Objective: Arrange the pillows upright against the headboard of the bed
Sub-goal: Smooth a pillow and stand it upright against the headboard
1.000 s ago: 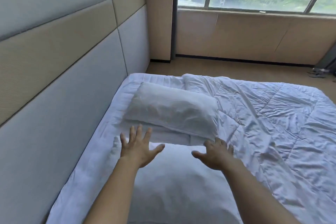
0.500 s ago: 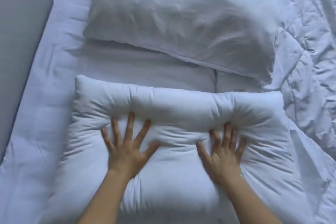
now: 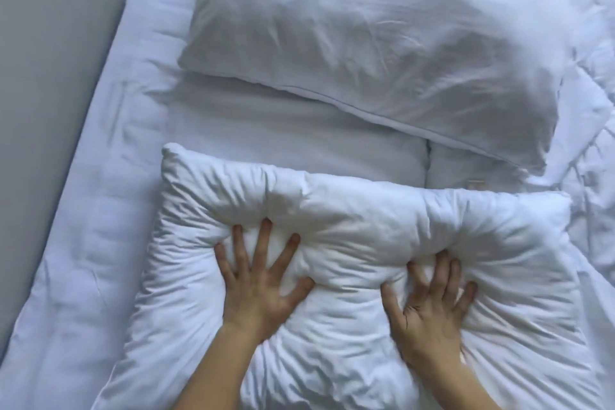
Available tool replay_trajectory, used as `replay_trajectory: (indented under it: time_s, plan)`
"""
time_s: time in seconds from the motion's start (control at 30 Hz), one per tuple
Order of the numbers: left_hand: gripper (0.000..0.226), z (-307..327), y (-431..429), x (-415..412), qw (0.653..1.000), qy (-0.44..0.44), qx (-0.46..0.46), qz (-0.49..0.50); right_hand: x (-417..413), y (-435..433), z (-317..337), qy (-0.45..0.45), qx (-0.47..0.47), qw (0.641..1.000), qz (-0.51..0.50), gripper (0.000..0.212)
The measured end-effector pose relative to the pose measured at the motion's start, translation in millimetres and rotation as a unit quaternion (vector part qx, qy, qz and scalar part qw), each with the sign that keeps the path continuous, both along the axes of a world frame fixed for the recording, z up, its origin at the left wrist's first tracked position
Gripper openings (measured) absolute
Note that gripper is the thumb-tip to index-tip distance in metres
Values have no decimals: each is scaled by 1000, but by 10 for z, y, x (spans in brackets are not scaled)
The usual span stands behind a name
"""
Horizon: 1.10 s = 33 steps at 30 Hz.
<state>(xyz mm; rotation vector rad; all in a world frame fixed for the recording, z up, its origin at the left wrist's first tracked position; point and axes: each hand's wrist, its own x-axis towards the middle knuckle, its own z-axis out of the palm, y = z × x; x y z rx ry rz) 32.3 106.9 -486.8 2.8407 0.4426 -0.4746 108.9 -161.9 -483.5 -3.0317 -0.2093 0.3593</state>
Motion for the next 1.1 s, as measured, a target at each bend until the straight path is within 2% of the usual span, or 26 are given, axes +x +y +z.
replay_trajectory:
  time_s: [0.1,0.2,0.27,0.33,0.4,0.47,0.6,0.7,0.83,0.97,1.1]
  plan:
    - [81,348,-74,-15,1000,-16,-4,26,-15,189,442,-69,75,994,43,65]
    - [76,517,-257,295,997,-60,-16,-40,96,840,671,-45,139,976,164,62]
    - [80,473,-269,591,994,-53,4,-100,283,1173,616,-7,122,972,202,59]
    - [74,374,-29,730,991,-24,57,-116,526,1035,472,11,49,972,229,64]
    - [76,239,417,646,995,2,89,-37,800,474,332,7,-37,980,195,70]
    - [78,185,853,531,994,33,97,34,1043,-156,289,19,-81,990,110,75]
    - [77,-69,1112,522,993,49,88,59,1284,-530,73,59,-90,994,-7,79]
    - [77,-323,1066,546,994,22,88,59,1261,-451,-147,69,-70,995,-21,79]
    - [78,-303,1153,527,996,25,69,58,1296,-492,-33,91,-62,994,-4,80]
    - [82,61,1142,467,995,52,76,42,1107,-586,367,83,-54,995,-1,76]
    - [81,588,882,-165,998,-3,38,40,458,-774,686,66,-21,997,-33,73]
